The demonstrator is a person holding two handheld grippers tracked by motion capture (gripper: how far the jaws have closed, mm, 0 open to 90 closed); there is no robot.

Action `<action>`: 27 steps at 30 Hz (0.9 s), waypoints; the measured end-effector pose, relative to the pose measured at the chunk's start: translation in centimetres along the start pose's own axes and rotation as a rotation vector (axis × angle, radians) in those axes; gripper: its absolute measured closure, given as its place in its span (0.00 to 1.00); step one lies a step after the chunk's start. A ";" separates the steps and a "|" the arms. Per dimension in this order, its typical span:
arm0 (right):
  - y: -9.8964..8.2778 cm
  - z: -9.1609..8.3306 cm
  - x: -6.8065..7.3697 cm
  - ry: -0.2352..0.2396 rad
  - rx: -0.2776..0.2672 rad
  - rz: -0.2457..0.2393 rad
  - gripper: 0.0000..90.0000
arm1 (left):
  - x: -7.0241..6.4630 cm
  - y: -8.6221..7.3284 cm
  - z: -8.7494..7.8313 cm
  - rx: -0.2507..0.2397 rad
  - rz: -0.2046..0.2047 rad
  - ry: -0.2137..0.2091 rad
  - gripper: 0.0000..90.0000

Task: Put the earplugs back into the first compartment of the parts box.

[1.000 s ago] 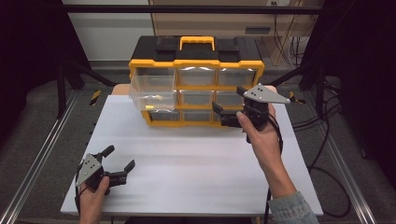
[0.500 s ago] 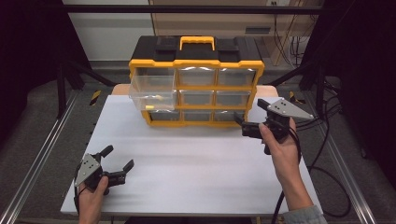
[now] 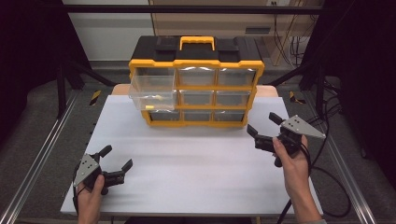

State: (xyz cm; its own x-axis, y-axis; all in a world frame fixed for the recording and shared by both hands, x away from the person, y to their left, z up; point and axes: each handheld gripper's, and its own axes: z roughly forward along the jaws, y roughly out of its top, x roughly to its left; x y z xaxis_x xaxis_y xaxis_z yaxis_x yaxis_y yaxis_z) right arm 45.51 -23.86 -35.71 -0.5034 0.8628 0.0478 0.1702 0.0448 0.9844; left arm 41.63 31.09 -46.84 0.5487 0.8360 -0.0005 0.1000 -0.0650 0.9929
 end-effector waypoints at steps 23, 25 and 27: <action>-6.4 -2.3 -1.1 -0.005 0.016 0.010 0.07 | 0.1 0.0 -0.1 -0.004 0.004 0.000 0.02; -6.7 -2.3 -1.2 0.000 0.019 0.015 0.07 | 0.1 0.0 -0.2 -0.006 0.003 0.001 0.01; -7.1 -2.3 -1.2 0.004 0.022 0.019 0.07 | 0.1 0.0 -0.2 -0.008 0.001 0.000 0.01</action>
State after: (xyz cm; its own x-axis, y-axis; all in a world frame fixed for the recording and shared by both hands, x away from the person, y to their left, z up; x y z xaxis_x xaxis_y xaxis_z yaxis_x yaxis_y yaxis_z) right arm 42.95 -26.36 -42.37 -0.5034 0.8614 0.0669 0.1984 0.0399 0.9793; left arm 41.54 31.24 -46.87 0.5484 0.8362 0.0009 0.0925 -0.0617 0.9938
